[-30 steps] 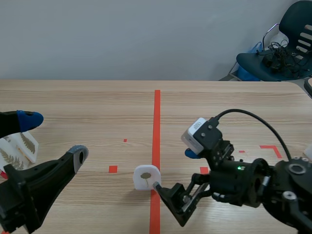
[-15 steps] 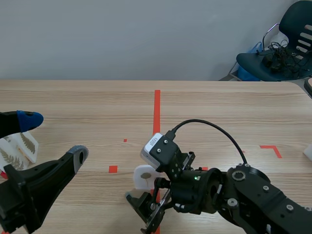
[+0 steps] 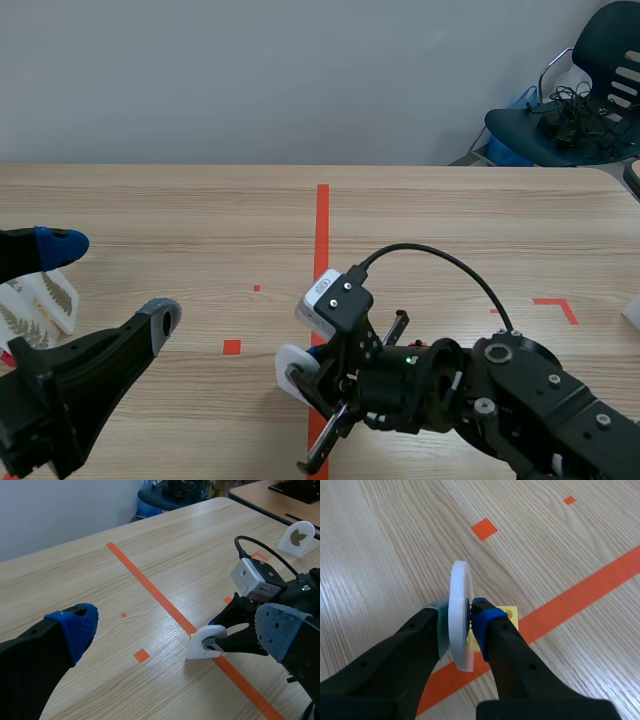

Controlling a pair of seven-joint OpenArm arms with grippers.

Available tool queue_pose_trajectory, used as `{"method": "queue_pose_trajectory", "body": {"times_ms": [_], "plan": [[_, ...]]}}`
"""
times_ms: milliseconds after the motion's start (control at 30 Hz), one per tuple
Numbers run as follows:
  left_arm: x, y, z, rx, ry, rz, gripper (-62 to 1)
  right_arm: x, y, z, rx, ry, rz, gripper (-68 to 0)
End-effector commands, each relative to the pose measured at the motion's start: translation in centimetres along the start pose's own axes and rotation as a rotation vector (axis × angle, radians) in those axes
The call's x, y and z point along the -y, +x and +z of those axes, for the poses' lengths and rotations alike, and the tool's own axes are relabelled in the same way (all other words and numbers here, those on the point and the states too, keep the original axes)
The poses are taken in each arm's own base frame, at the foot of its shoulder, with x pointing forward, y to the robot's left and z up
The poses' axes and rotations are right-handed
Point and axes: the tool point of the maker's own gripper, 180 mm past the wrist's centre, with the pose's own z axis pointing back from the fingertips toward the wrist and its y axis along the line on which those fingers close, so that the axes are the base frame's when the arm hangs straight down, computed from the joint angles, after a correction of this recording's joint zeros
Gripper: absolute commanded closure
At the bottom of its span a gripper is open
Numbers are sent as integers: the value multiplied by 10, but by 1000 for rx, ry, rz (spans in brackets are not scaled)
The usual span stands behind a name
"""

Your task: Do the leaf sorting experiment

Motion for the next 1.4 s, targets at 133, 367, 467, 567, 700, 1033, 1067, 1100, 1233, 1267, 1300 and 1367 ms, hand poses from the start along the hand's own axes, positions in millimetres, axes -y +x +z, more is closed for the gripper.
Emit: {"method": "queue_pose_trajectory", "body": {"times_ms": [133,367,467,567,700,1033,1067,1100,1233,1267,1300,1367], "plan": [[0,9,-1,36,1,1,-623,57,45,36,134,-160,-98,-76],[-2,14,-4,53,2,-11,-623,120,46,103,146,-403,-144,-62],[-3,16,-5,56,3,-17,-623,144,27,133,129,-528,-199,-62],[-3,16,-5,58,2,-18,-623,158,8,161,113,-620,-252,-62],[-3,16,-5,58,2,-18,-623,169,-15,194,81,-719,-290,-62],[-3,16,-5,58,2,-18,-623,199,-63,230,52,-864,-450,-61],[-3,16,-5,58,2,-18,-623,201,-67,230,50,-868,-464,-61],[-3,16,-5,57,2,-18,-623,204,-71,229,46,-874,-468,-61],[-3,16,-5,57,2,-18,-623,220,-78,236,39,-908,-438,-61],[-3,15,-5,54,2,-18,-623,225,-77,239,41,-917,-421,-61],[-3,15,-5,54,2,-18,-623,229,-77,243,38,-925,-410,-61],[-3,15,-5,54,3,-18,-623,239,-72,251,35,-941,-374,-61]]}}
